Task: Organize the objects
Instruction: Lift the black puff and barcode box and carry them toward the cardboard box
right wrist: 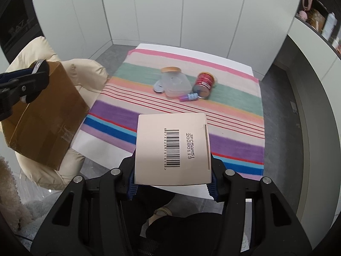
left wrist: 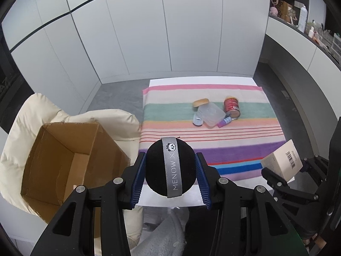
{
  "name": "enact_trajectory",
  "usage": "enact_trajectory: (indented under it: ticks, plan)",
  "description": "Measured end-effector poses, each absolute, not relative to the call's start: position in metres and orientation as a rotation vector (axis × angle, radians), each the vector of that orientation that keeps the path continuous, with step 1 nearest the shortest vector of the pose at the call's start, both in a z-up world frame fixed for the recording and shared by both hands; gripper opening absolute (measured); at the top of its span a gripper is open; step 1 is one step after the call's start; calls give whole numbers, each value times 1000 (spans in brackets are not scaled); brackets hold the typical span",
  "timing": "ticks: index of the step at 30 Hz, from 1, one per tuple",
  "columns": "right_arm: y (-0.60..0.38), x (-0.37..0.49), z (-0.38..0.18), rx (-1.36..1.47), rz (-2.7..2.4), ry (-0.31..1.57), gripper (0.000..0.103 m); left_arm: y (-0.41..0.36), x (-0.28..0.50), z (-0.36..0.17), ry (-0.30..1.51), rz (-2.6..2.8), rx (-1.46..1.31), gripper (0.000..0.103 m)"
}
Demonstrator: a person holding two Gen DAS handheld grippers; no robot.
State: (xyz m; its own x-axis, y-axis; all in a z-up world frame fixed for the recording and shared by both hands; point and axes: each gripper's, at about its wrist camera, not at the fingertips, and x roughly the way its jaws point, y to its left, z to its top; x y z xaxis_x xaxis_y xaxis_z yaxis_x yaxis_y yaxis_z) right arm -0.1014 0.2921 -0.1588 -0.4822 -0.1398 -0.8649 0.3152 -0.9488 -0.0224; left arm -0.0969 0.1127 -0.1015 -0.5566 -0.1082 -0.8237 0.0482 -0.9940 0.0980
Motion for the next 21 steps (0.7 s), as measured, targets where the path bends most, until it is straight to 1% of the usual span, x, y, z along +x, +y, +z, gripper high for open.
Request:
enact_trajectory:
  ticks: [10, 21]
  plan:
    - [235, -100, -154, 1353, -2398, 343, 53, 44, -87, -109, 54, -2563, 1430, 46]
    - [129, -84, -154, 1252, -2220, 418, 54, -53, -41, -120, 153, -2393, 1353, 46]
